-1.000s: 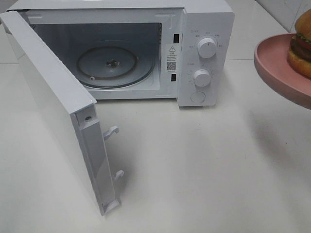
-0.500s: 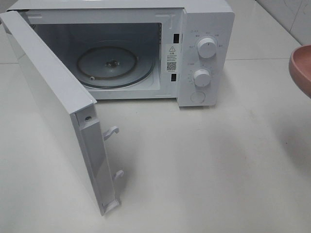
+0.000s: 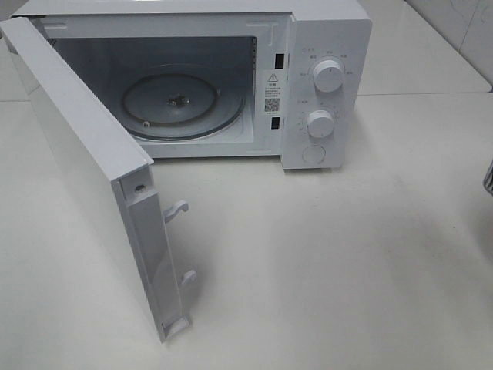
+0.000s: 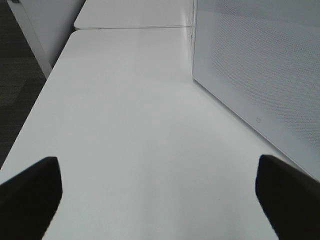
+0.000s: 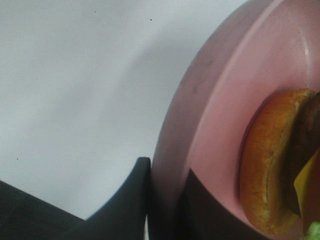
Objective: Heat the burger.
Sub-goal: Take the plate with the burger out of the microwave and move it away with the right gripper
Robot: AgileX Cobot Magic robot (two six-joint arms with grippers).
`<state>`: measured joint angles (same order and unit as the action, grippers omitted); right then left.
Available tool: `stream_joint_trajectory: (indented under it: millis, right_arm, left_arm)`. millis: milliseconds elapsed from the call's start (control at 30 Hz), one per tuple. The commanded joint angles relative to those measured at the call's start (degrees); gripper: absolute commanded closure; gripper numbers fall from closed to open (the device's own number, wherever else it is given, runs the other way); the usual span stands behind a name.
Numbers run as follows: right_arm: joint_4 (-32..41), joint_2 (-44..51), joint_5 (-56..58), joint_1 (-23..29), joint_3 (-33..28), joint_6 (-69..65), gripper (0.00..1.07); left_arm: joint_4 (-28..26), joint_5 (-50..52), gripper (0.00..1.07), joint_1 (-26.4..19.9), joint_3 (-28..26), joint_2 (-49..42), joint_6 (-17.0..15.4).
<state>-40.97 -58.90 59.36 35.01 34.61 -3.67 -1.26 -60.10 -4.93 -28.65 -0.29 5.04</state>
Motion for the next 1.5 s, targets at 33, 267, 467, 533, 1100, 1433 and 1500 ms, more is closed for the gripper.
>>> stream_joint_trajectory:
  millis: [33,267,467,533,1100,1433,1500]
  right_arm:
    - [-4.5,-1.6,0.9,-0.1,0.7,-4.1,1.07]
    - [-4.4,-7.0,2.8,-0.1,0.7,-15.4,1.07]
    - [-4.0,-10.1,4.4,-0.1,1.9,-21.1,1.07]
    - [-4.0,-11.6,5.2,1.0,2.5,-23.6,1.07]
    - [-4.2,-17.2,5.4,9.9,2.8,-35.5,1.07]
    - [-6.0,-23.8,2.3,9.9,2.7,-39.4,1.07]
    - [-6.6,-25.0,1.8,9.9,2.7,-40.6,1.07]
  left_arm:
    - [-0.2,0.5,0.09,0.0,0.1,-1.1,-0.4]
    - [-0.2,0.5,0.09,0.0,0.1,-1.1,-0.4]
    - [-0.2,0.5,0.09,0.0,0.1,-1.1,-0.4]
    - [-0.2,0.5,0.09,0.0,0.1,-1.1,-0.4]
    - [-0.2,0.5,0.09,0.0,0.1,-1.1,-0.4]
    - [-0.2,0.5,0.09,0.0,0.1,-1.1,-0.4]
    - [-0.2,0.5,0.09,0.0,0.1,-1.1,-0.4]
